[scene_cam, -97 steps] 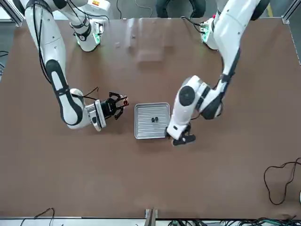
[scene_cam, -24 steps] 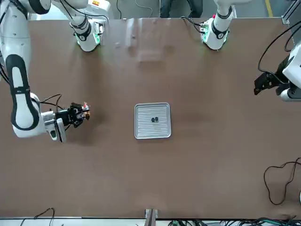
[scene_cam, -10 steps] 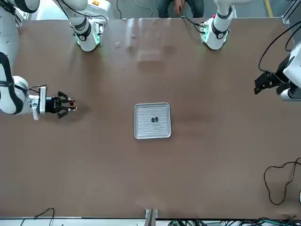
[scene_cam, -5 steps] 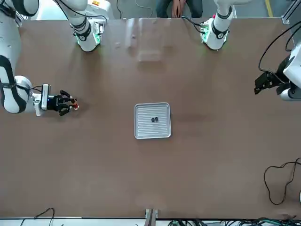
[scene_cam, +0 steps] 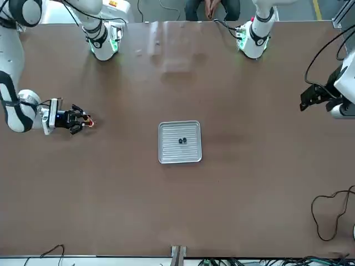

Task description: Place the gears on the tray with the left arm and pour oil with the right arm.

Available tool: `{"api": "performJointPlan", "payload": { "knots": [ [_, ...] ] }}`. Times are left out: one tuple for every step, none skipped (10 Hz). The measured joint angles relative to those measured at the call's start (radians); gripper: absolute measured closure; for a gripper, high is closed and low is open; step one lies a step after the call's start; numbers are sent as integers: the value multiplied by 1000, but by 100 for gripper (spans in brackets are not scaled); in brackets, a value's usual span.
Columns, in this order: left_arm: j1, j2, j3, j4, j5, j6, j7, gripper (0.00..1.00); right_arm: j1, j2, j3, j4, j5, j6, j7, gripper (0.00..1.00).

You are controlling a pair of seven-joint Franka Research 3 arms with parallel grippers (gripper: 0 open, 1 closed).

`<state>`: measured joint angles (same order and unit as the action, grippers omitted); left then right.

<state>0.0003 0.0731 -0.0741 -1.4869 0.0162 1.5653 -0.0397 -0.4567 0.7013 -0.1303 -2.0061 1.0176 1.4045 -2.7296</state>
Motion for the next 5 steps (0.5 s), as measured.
{"api": "performJointPlan", "payload": {
  "knots": [
    [0,0,0,0,0,0,0,0,-10,6,4,1,0,0,-15,68],
    [0,0,0,0,0,0,0,0,-14,18,8,3,0,1,-21,68],
    [0,0,0,0,0,0,0,0,-15,33,11,6,0,2,-28,68],
    [0,0,0,0,0,0,0,0,-15,49,14,11,2,4,-41,68],
    [0,0,0,0,0,0,0,0,-15,58,16,18,2,4,-43,68]
  ]
}}
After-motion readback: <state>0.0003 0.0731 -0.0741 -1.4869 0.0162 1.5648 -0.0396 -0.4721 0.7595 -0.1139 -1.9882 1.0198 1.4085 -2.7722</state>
